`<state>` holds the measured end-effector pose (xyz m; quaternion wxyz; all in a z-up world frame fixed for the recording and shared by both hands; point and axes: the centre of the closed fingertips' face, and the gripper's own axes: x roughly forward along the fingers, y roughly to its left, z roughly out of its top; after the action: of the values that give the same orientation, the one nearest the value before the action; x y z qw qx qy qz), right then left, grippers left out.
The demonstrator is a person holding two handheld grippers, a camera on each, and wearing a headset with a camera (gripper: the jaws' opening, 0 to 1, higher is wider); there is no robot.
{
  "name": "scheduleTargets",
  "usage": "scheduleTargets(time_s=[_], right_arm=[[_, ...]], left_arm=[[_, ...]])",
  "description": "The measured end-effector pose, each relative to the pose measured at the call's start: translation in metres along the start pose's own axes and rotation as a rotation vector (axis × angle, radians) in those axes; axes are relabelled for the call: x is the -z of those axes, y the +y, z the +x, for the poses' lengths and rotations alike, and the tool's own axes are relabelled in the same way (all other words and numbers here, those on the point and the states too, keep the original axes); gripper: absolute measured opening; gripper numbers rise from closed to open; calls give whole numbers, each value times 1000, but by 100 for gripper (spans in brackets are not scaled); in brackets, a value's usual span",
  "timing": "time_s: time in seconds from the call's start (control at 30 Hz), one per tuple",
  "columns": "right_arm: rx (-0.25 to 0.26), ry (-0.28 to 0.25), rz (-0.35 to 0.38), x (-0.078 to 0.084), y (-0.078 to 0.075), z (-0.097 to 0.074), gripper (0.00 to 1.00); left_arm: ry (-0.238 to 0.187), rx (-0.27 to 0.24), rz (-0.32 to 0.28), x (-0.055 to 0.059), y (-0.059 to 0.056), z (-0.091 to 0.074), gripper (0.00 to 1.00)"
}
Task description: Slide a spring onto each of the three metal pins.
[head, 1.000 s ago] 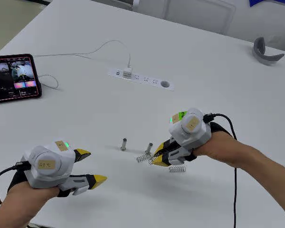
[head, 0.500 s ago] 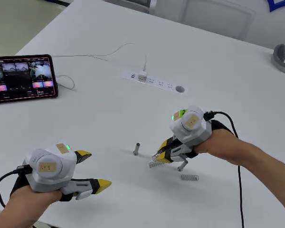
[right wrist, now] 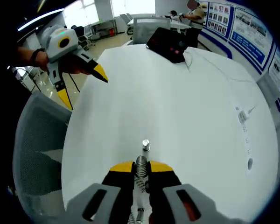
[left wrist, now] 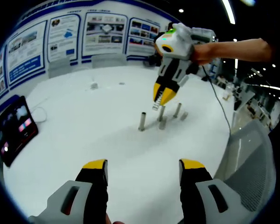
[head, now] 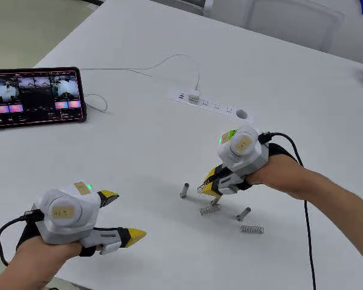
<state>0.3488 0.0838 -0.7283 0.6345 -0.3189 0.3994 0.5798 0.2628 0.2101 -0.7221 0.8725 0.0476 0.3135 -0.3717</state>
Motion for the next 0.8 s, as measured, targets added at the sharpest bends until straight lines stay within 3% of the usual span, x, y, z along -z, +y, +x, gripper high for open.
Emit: scheduleTargets(time_s=[0.3, 0.8], right_arm=[[-4, 4, -16, -9, -7, 9, 13], [-30, 16, -40, -18, -5, 19, 13]], left_arm=[[-3, -5, -6, 0, 1, -3, 63], [-7, -25, -25, 3, 8, -12, 63]])
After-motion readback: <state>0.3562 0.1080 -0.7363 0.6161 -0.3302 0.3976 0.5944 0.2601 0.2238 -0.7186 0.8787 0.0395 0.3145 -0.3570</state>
